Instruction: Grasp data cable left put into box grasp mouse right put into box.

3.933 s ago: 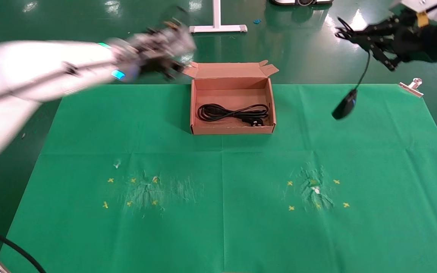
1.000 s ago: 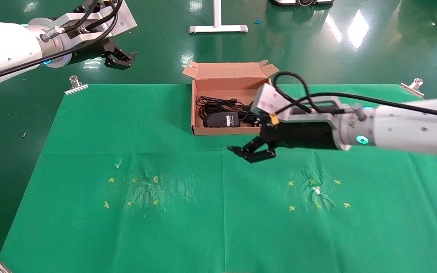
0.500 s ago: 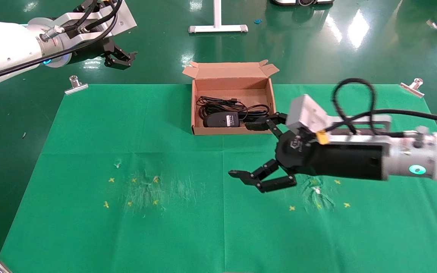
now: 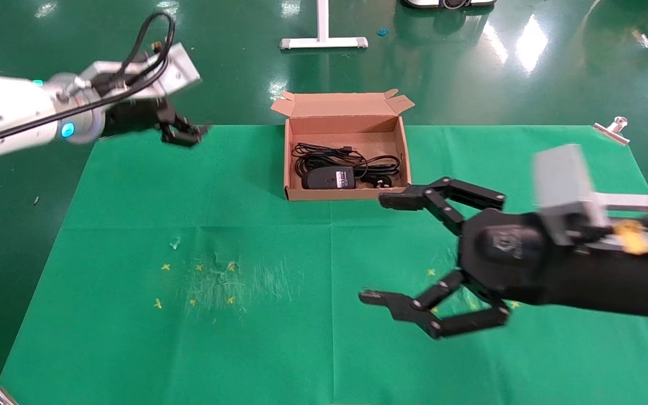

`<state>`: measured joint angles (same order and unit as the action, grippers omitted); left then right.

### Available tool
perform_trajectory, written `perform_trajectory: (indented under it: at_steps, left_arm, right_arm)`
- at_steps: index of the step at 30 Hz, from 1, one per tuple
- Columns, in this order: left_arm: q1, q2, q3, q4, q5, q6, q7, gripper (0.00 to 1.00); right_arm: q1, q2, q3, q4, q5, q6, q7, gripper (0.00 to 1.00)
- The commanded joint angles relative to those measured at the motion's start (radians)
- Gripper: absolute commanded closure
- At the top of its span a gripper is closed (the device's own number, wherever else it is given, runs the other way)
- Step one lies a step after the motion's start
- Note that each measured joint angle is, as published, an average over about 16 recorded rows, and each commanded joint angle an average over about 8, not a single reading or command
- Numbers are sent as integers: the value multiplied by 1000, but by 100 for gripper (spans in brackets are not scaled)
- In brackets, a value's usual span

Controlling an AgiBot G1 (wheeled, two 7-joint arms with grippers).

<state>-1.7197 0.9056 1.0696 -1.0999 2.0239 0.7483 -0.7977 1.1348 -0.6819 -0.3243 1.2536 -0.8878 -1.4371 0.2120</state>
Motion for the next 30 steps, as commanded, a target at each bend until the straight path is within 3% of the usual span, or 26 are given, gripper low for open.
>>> perform_trajectory:
  at_steps: [1, 8, 30]
  left_arm:
    - [25, -11, -31, -7, -50, 29, 24, 0]
    - [114, -52, -139, -32, -228, 132, 107, 0]
    - [393, -179, -481, -112, -788, 455, 372, 0]
  right_arm:
    - [-19, 22, 14, 9, 48, -18, -7, 0]
    - [-59, 69, 44, 29, 154, -57, -24, 0]
    - [-59, 71, 43, 29, 158, -58, -26, 0]
